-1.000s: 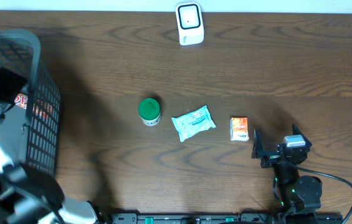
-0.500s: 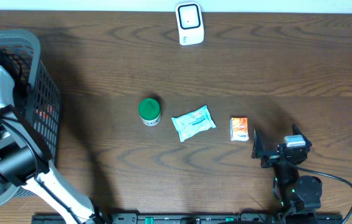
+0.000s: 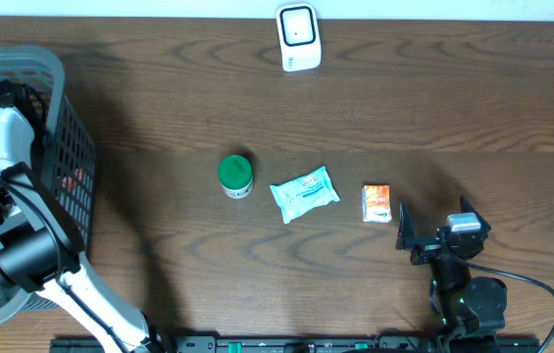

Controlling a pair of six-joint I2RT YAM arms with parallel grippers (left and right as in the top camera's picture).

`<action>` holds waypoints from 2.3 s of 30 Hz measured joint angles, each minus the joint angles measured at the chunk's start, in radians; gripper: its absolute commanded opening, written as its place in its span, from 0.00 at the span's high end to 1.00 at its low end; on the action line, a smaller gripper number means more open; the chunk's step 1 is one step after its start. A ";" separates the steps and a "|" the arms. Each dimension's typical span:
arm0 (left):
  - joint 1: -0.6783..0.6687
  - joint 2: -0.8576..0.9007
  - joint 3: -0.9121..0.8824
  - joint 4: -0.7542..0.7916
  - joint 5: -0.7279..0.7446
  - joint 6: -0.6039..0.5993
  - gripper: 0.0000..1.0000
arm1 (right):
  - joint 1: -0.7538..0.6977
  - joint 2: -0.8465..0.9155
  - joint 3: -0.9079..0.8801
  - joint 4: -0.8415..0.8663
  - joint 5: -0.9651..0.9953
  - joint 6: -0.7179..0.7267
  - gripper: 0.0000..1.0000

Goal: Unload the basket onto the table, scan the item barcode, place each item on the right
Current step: 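Reach into the basket and grasp the red Top chocolate bar, then carry the chocolate bar out and drop it above the wipes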

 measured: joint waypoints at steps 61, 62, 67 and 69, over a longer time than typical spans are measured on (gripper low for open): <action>-1.256 0.108 0.292 0.008 0.193 -0.068 0.93 | 0.000 0.000 0.000 0.000 0.000 0.000 0.01; -1.260 0.121 0.292 0.017 0.199 -0.071 0.93 | 0.000 0.000 0.000 0.000 0.000 0.000 0.01; -1.265 0.159 0.292 0.030 0.207 -0.079 0.66 | 0.000 0.000 0.000 0.000 0.000 0.000 0.01; -1.265 0.159 0.292 0.042 0.207 -0.080 0.39 | 0.000 0.000 0.000 0.000 0.000 0.000 0.01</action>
